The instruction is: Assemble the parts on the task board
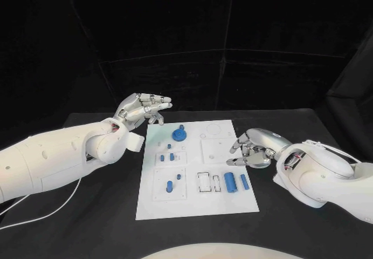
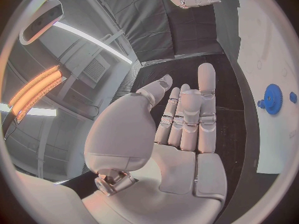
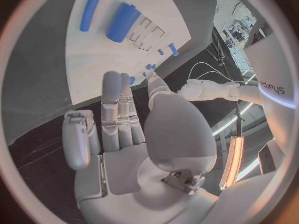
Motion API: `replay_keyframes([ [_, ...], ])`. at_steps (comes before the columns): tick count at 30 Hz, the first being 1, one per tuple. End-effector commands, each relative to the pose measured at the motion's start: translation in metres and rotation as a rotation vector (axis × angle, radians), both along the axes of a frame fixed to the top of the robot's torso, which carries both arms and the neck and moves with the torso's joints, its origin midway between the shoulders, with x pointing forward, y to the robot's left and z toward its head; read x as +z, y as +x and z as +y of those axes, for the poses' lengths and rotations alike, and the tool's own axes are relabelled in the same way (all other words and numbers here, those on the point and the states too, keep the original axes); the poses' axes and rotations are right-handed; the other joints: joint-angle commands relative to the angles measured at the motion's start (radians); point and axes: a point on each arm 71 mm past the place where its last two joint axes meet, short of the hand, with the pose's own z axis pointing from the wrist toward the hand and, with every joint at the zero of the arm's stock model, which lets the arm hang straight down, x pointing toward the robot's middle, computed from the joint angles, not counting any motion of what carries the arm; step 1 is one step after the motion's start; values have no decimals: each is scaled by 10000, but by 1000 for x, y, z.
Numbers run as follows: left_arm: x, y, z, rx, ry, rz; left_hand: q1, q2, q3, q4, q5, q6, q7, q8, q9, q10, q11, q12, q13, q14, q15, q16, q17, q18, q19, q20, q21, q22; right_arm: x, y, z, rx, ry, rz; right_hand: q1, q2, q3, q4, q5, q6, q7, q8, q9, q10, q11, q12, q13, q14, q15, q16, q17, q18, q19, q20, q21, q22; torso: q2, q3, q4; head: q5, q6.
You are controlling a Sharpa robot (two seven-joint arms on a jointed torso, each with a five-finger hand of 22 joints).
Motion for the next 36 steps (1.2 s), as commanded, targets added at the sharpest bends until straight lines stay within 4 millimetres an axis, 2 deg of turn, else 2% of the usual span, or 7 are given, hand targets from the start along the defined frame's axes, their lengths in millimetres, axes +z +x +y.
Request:
replay_keyframes([
  [1,1,0,-2,-125,-111,4,-35,92,-50,0,-44,-56,-15,-22,-8,-55,-2,52,11,-89,6,-31,-13,138,-15,37,-68,-15,-9,-3,-12,-1195,-705,1179,76,128,-720,702,6,-71,-94,373,147,-189,35,2020,2431,37,-18,-72,-11,-146,1037,-70,33,2634,-12,21,-86,-58,-1],
  [3,1,-1,-2,-131,-110,12,-35,92,-50,0,-44,-56,-15,-22,-8,-55,-2,52,11,-89,6,-31,-13,138,-15,37,-68,-15,-13,-5,-16,-1423,-960,1338,74,250,-943,724,16,-106,-70,544,228,-113,-16,2948,3583,46,-6,-88,-10,-146,1037,-83,33,2634,-15,17,-96,-76,-1],
  [5,0,-1,-2,-139,-111,17,-35,92,-50,0,-44,-56,-15,-22,-8,-55,-2,52,11,-89,6,-31,-13,138,-15,37,-68,-15,-17,-7,-19,-1605,-1178,1511,22,333,-1135,708,35,-131,-85,711,321,63,-37,3817,4637,54,-28,-101,-9,-146,1037,-85,33,2634,-12,7,-77,-114,0],
  [12,0,-2,-2,-156,-112,34,-35,92,-50,0,-44,-56,-15,-22,-8,-55,-2,52,11,-89,6,-31,-13,138,-15,37,-68,-15,-36,-16,-12,-1629,-1473,1993,-295,416,-1512,725,162,-265,-117,1057,541,508,-56,5529,6683,69,-29,-130,-5,-146,1037,-102,33,2634,-6,19,-60,-117,-39],
  [19,0,-2,0,-149,-106,43,-35,92,-50,0,-44,-56,-15,-22,-8,-55,-2,52,11,-89,6,-31,-13,138,-15,37,-68,-15,-49,-18,-2,-1431,-1612,2233,-519,394,-1597,749,199,-325,-128,1191,627,605,-51,5929,7192,75,-28,-139,-3,-146,1037,-102,33,2634,-6,2,-65,-86,-95],
  [28,0,-3,1,-140,-100,53,-35,92,-50,0,-44,-56,-15,-22,-8,-55,-2,52,11,-89,6,-31,-13,138,-15,37,-68,-15,-60,-18,6,-1304,-1953,2475,-534,425,-1589,736,213,-307,-145,1286,685,658,-64,6112,7427,78,-36,-144,-2,-146,1037,-106,33,2634,4,7,-63,-61,-148],
  [36,-1,-3,1,-145,-101,62,-35,92,-50,0,-44,-56,-15,-22,-8,-55,-2,52,11,-89,6,-31,-13,138,-15,37,-68,-15,-70,-19,16,-1176,-2009,2543,-369,618,-1528,714,454,-316,-165,1417,771,723,-82,6337,7736,80,-51,-153,-1,-146,1037,-116,33,2634,1,4,-49,-8,-178],
])
